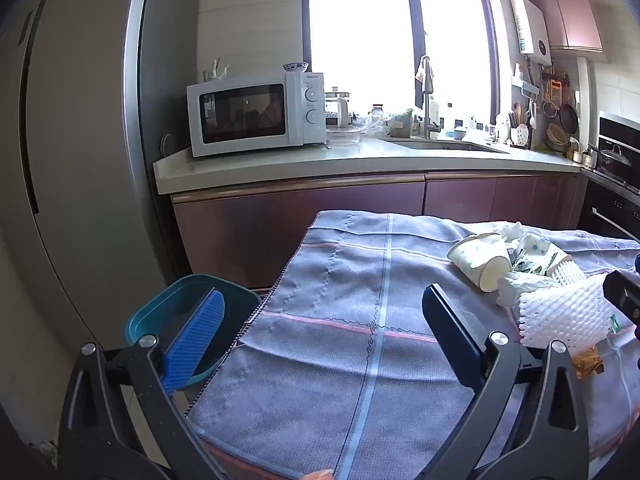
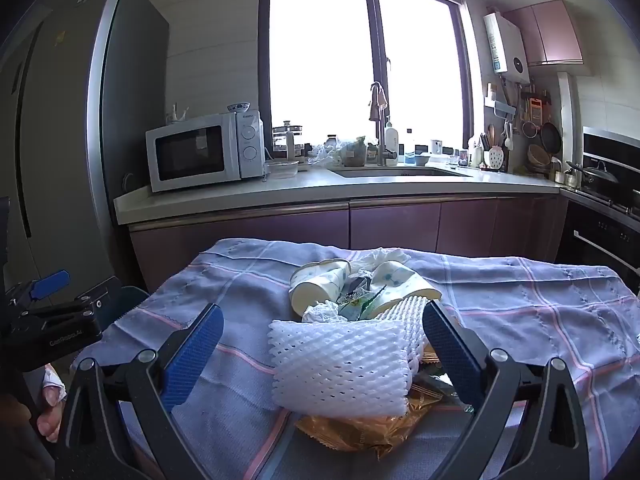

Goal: Collect trash

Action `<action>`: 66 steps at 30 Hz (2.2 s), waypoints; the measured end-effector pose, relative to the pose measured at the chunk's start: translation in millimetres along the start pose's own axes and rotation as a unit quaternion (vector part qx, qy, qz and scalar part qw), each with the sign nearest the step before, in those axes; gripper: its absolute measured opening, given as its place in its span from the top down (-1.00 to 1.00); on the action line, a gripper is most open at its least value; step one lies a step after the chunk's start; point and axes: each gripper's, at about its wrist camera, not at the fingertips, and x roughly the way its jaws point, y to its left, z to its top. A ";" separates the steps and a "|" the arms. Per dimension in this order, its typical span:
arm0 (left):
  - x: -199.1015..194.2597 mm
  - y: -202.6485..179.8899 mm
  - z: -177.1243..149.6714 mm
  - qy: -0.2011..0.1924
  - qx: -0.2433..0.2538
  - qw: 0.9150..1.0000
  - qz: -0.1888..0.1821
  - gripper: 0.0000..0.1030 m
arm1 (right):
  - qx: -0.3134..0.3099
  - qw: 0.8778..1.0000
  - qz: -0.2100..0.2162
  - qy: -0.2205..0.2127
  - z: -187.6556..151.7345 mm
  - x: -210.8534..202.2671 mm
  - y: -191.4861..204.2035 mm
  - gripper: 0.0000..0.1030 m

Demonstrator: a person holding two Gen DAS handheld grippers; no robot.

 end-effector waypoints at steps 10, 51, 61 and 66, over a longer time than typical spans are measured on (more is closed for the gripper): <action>1.8 1.4 1.7 0.002 -0.011 1.000 -0.008 -0.89 | 0.001 1.000 -0.002 0.006 -3.0 0.6 -2.9 -0.87; -0.6 1.3 3.5 -0.015 -0.014 1.000 -0.009 -0.89 | 0.004 1.000 -0.003 0.010 -4.0 2.0 -5.1 -0.87; -0.3 -5.1 4.2 -0.016 -0.009 1.000 -0.013 -0.89 | 0.001 1.000 -0.003 0.011 -5.0 2.0 -6.6 -0.87; -0.7 -6.1 4.4 -0.018 -0.006 1.000 -0.013 -0.89 | 0.003 1.000 -0.003 0.011 -5.5 0.9 -7.1 -0.87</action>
